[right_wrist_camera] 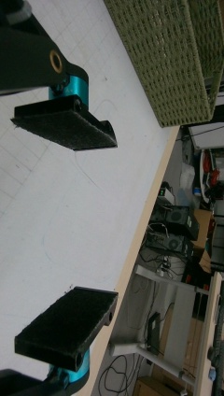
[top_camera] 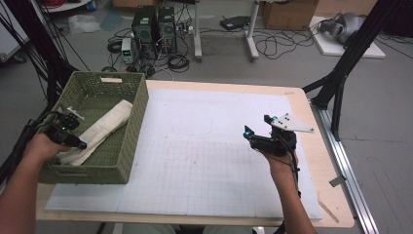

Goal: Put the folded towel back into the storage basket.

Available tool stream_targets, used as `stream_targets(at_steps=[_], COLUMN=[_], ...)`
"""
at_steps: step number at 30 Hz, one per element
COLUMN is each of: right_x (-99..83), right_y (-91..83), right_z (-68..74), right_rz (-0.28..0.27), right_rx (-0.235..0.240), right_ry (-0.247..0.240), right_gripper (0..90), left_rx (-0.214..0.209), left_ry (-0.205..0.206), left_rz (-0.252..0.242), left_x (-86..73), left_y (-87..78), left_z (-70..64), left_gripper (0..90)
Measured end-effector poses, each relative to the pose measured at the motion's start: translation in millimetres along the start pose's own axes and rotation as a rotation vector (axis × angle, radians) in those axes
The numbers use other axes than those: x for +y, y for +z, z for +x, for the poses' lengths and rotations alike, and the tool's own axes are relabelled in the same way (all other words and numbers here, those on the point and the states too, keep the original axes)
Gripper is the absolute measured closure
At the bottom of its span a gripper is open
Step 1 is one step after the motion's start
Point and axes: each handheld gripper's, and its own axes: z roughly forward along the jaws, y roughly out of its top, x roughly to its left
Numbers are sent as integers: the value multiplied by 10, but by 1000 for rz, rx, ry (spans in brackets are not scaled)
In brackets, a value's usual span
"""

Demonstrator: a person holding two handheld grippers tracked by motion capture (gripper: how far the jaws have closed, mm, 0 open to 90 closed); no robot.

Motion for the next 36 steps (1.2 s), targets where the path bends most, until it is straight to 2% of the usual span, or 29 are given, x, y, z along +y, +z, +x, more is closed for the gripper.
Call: stream_targets(at_steps=[4, 8, 14, 20, 22, 25, 30, 36], right_x=[13, 19, 16, -1, -7, -19, -36, -53], right_y=[8, 6, -27, -51, -65, -77, -101, -127], right_z=[11, 12, -4, -11, -11, -22, -37, -47], right_rz=[0, -1, -2, 9, 12, 14, 17, 18], right_rx=[0, -2, -13, -24, -29, -32, -36, -41], right_ry=[-6, -13, -6, -18, -18, -17, -20, -12], right_gripper=[214, 213, 213, 213, 213, 213, 213, 213], left_rx=[-37, -60, -53, -21, -15, 17, 39, 55], left_ry=[-45, -128, -182, -199, -195, -187, -198, -203], left_rz=[-131, -299, -556, -733, -784, -850, -916, -1030], left_x=[-26, -59, -140, -201, -219, -253, -306, -387], left_y=[-122, -261, -414, -563, -603, -646, -679, -728], left_z=[46, 92, 26, -91, -131, -189, -231, -280], left_gripper=[729, 610, 420, 294, 280, 255, 258, 262])
